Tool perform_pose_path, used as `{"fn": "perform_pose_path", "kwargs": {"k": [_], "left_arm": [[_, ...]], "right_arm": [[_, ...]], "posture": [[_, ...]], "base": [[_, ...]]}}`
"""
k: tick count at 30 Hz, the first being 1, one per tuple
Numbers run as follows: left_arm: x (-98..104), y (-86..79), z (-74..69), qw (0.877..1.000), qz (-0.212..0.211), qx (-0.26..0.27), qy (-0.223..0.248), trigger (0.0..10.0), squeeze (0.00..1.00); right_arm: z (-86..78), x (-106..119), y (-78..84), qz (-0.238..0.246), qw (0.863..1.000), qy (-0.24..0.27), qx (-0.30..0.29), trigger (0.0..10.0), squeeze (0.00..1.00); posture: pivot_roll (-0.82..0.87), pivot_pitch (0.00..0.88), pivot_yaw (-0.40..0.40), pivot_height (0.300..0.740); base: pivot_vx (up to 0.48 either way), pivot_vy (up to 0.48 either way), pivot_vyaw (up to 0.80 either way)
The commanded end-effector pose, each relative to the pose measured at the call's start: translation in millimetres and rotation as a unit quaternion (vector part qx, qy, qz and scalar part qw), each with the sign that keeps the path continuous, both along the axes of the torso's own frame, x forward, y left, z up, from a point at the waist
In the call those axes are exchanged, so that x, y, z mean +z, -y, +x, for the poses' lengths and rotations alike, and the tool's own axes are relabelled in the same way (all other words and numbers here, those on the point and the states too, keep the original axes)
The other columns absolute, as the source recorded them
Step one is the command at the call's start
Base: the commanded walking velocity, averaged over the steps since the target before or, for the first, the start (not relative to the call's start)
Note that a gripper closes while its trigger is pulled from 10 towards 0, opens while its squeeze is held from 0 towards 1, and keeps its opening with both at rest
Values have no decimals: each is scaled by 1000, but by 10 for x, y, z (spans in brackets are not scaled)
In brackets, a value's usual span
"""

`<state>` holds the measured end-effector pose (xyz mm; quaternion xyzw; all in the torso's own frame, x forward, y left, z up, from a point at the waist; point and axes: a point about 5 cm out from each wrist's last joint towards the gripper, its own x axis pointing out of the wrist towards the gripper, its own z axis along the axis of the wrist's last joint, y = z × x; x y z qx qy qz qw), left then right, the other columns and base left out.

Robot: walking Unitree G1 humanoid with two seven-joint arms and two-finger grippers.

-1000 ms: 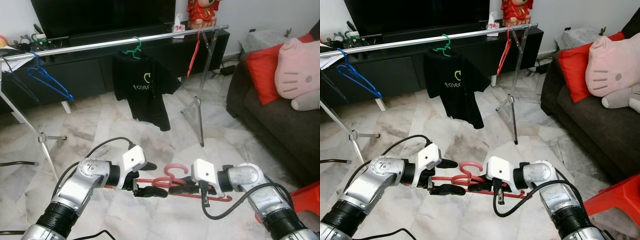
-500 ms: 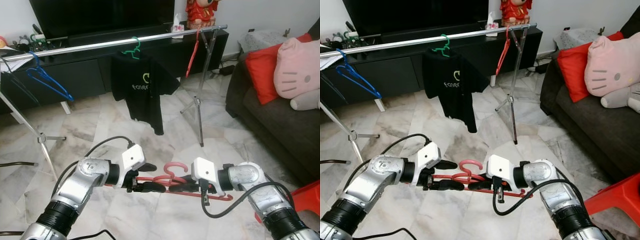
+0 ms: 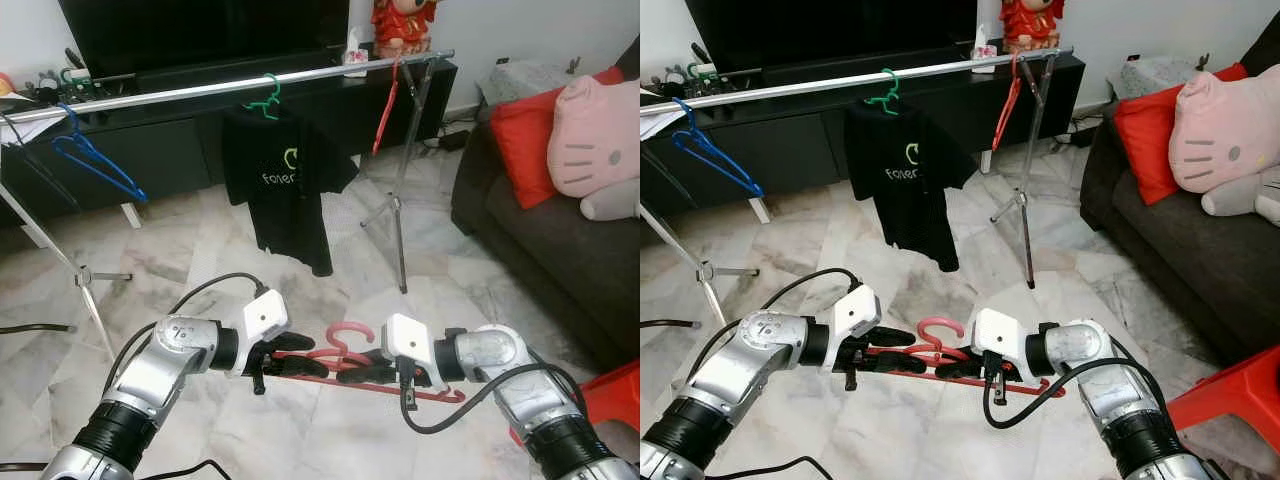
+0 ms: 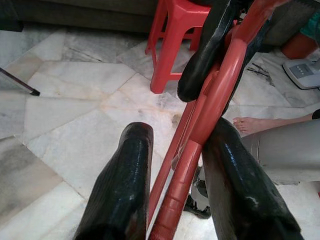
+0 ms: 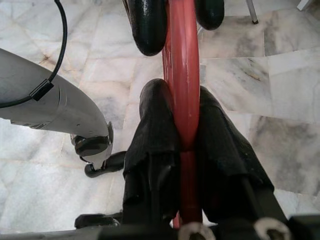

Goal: Hang hanger

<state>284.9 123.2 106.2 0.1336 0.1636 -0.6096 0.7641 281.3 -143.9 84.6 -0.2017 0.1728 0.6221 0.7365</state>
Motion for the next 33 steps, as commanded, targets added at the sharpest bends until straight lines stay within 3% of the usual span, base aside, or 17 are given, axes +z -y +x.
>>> {"fn": "perform_pose_path", "kwargs": {"k": [1, 17, 18, 19, 33], "left_arm": [[-7, -29, 10, 1000, 18, -1, 0, 0, 0], [-2, -15, -33, 1000, 14, -26, -11, 0, 0], [-2, -16, -35, 999, 14, -27, -11, 0, 0], [-1, -15, -38, 999, 14, -30, -11, 0, 0], [7, -8, -99, 997, 25, -76, -13, 0, 0]], "right_arm": [[35, 136, -88, 24, 999, 26, 14, 10000, 0], [48, 115, -97, 34, 999, 18, 7, 10000, 0], [46, 113, -99, 36, 999, 15, 8, 10000, 180], [46, 112, -99, 38, 999, 12, 8, 10000, 1000], [9, 47, 35, 42, 998, -36, 25, 10000, 1000]], "posture": [[-92, 48, -7, 740], [-93, 51, -7, 740], [-93, 51, -7, 740], [-91, 52, -8, 740], [-88, 49, -15, 740]], "base": [[0, 0, 0], [0, 0, 0], [0, 0, 0], [0, 0, 0], [0, 0, 0]]}}
